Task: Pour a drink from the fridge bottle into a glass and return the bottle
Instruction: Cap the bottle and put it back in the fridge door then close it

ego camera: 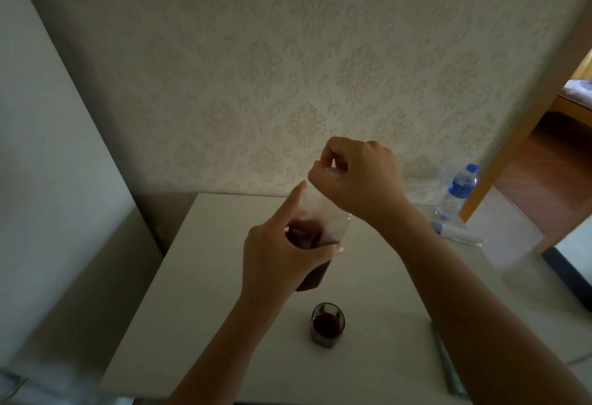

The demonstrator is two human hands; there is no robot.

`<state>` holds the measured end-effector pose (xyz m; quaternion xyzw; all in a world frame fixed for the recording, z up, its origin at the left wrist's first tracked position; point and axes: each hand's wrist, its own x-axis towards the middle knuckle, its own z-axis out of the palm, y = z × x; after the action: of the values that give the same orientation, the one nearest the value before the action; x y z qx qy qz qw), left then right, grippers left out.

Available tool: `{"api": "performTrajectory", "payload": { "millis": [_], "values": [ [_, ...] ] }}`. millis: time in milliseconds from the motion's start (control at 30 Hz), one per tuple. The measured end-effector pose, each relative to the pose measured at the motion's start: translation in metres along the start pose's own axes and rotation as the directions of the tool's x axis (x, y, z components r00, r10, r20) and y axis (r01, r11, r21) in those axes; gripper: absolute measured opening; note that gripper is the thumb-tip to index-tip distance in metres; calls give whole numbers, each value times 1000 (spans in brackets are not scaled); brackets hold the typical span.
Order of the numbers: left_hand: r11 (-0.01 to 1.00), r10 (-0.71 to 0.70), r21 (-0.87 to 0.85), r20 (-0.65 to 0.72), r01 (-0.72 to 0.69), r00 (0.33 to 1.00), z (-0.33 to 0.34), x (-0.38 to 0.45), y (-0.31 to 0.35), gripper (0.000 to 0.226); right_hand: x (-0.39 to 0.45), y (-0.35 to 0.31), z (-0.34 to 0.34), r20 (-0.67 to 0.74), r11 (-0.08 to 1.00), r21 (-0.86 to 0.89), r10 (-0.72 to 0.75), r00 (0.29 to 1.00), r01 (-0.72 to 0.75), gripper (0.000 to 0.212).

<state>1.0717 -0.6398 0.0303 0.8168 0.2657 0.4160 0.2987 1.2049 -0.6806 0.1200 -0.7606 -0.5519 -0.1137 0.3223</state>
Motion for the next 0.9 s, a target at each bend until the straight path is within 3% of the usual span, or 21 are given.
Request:
{"api": "performTrajectory", "payload": {
  "millis": [167,500,667,900],
  "values": [
    [998,-23,-61,34,25,999,-11,-1,-4,95,-7,-4,-4,30,998,6,-59,998,59,30],
    [991,-39,-124,27,42,999,-55,-13,-17,95,-37,-19,-10,214,949,240,-259,942,206,55],
    [992,-36,-123,20,38,999,-76,-24,-22,93,-56,-26,-8,173,940,283,-245,954,190,48],
    [968,-185,-187,-77,168,980,-107,-57,-18,88,-81,-35,1,260,950,285,-204,944,127,46]
  ]
}}
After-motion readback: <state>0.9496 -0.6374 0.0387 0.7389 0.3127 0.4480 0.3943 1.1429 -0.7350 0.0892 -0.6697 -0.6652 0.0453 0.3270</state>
